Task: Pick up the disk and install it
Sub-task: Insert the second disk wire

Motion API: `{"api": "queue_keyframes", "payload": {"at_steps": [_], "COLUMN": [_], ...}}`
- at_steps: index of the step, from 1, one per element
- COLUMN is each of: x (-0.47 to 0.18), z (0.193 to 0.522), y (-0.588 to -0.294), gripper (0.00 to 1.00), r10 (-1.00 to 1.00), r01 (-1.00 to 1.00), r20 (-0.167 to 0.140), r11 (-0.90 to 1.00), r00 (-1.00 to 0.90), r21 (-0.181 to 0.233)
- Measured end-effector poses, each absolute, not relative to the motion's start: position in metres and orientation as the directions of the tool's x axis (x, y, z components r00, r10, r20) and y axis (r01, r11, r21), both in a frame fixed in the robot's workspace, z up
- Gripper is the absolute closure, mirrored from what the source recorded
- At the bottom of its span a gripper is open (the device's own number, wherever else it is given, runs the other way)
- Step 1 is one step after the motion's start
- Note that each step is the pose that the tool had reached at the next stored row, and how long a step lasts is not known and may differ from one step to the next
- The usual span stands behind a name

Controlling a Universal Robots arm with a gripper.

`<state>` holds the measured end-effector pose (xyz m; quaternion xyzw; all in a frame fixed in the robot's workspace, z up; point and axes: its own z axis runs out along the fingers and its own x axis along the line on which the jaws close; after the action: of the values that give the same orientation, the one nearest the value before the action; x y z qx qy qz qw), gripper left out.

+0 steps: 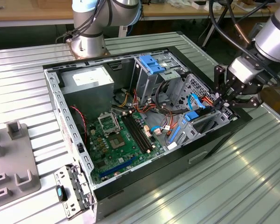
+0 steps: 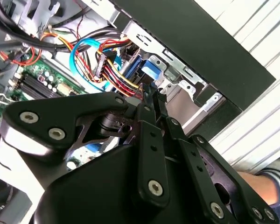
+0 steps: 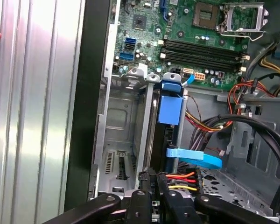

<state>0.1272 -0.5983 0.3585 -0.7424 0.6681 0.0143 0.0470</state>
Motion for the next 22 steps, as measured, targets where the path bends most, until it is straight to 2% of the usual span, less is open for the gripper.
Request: {"api": "queue_keyframes", "payload": {"at_steps": [14, 16, 22], "x": [0.118, 0.118, 0.114], "z": [0.357, 0.353, 0.347], "y": [-0.59, -0.579, -0.583], "gripper": [0.84, 0.84, 0.84], "r10": [-0.996, -0.996, -0.996], "r01": [-0.999, -0.999, -0.998], "r20": [-0.084, -0.084, -0.083], "r11": [0.002, 0.01, 0.027], "r00": [0.002, -0.006, -0.023], "r21": [-0.051, -0.051, -0.055]}}
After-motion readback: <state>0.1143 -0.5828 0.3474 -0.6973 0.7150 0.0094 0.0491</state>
